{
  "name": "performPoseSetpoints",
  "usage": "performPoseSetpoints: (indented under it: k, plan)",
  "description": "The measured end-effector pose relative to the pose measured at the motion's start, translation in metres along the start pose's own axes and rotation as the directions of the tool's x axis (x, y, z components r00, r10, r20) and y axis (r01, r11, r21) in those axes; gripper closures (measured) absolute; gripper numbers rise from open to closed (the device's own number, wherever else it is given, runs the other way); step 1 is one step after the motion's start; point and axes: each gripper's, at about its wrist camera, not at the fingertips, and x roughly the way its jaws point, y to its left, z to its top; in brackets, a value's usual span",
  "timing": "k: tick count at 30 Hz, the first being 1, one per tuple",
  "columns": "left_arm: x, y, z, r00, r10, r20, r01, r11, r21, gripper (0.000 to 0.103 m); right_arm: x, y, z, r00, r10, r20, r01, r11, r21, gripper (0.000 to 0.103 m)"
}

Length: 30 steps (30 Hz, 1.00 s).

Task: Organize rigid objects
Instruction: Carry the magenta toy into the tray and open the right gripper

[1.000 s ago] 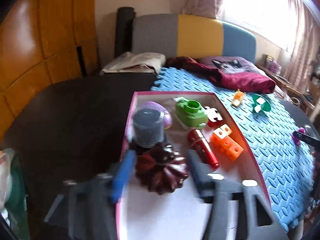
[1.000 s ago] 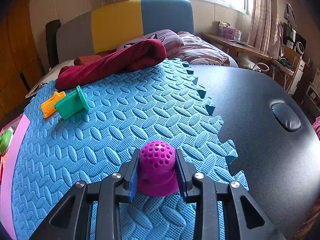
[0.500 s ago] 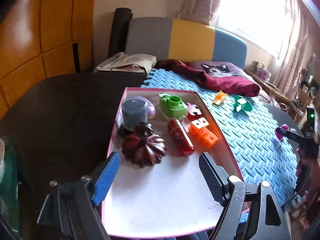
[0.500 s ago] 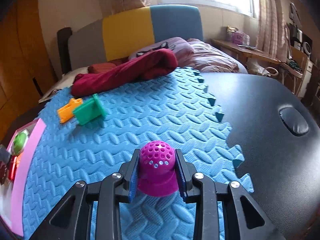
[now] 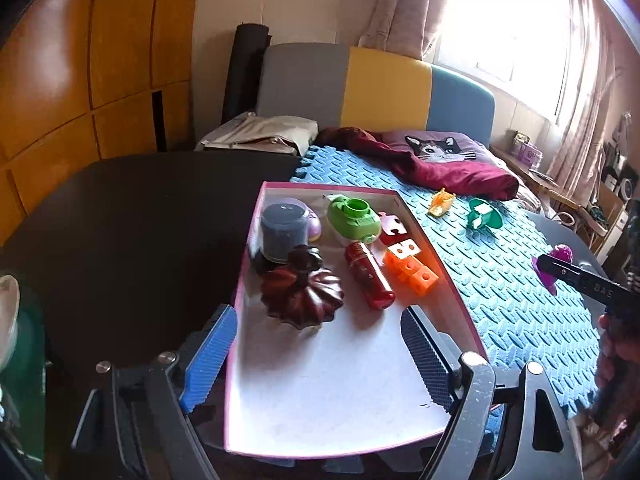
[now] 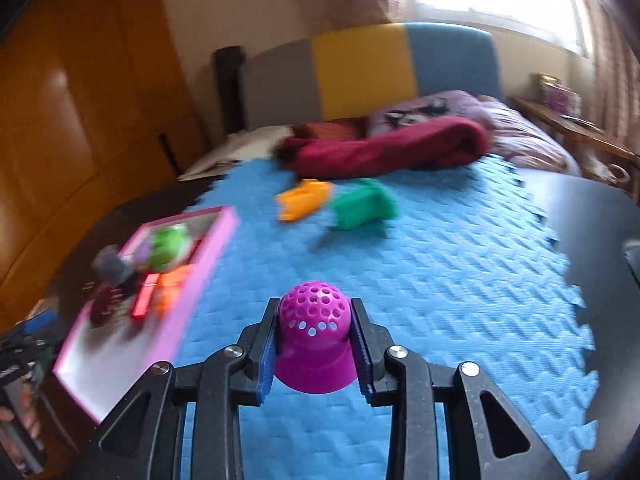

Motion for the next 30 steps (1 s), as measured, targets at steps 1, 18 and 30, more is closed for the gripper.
performPoseSetpoints:
  k: [1, 18, 30]
  plan:
    - [-0.001, 0.001, 0.000, 1.000, 0.003, 0.004, -0.003, 1.000, 0.000, 0.018, 0.000, 0.010, 0.000, 1.000, 0.020, -0.003, -0.020, 1.000, -0.015, 0.071]
    - [-0.011, 0.037, -0.003, 0.991, 0.134, -0.015, -0.135, 0.990, -0.045, 0.016, 0.033, 0.148, -0.023, 0.971, 0.189, -0.147, -0.220, 0.948, -0.230, 0.071]
    - [-0.022, 0.065, 0.001, 0.976, 0.219, 0.001, -0.218, 0.972, -0.090, 0.015, 0.054, 0.185, -0.038, 0.955, 0.190, -0.228, -0.247, 0.935, -0.254, 0.071]
